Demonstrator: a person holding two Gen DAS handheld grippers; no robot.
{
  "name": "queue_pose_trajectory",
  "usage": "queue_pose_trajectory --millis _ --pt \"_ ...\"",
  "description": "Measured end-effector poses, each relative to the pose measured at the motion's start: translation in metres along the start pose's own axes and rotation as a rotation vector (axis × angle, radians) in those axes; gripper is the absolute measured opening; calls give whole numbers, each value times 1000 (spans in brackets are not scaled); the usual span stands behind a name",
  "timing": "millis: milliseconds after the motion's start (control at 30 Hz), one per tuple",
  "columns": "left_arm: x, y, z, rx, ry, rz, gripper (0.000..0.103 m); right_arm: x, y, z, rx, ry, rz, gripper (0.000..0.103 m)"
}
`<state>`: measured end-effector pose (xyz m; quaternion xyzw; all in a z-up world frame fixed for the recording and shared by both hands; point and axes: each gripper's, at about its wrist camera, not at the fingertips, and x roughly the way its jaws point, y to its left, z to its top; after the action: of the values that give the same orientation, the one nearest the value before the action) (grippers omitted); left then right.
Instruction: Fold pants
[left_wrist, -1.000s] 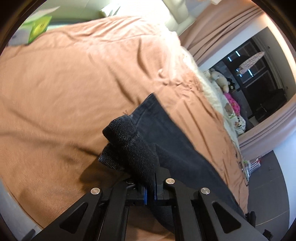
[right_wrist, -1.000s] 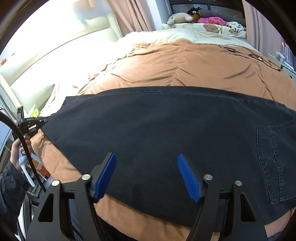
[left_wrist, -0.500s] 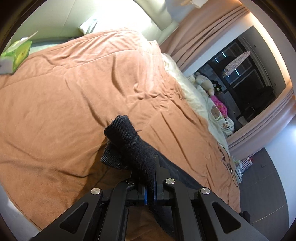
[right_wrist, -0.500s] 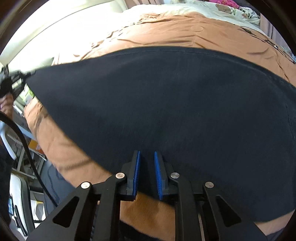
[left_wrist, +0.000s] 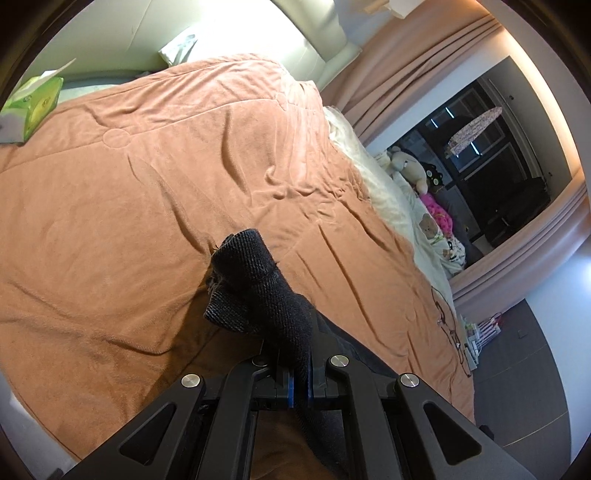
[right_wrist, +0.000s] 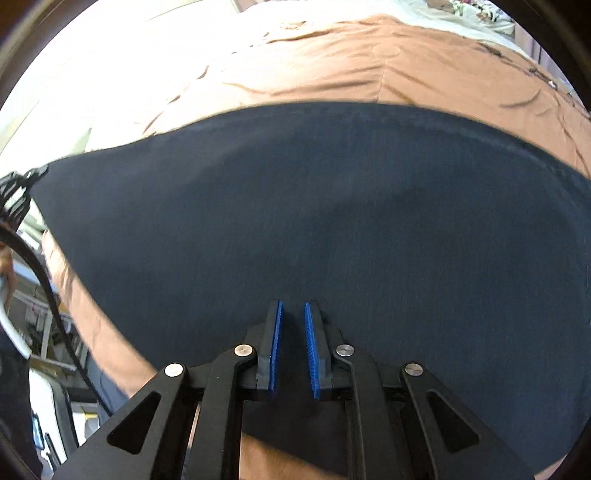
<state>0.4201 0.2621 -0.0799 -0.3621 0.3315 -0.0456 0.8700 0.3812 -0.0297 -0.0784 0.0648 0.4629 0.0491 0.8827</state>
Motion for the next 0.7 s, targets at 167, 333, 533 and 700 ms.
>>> queue_pose_trajectory --millis 167,333,533,700 --pt "6 3 2 -6 5 0 4 18 -18 27 30 22 -1 10" --pt "11 7 2 -19 14 7 4 36 -39 50 83 32 18 10" --pt "14 12 1 -27 18 1 4 57 -54 89 88 62 74 10" --pt "10 4 1 14 2 -13 4 73 -63 113 73 76 83 7"
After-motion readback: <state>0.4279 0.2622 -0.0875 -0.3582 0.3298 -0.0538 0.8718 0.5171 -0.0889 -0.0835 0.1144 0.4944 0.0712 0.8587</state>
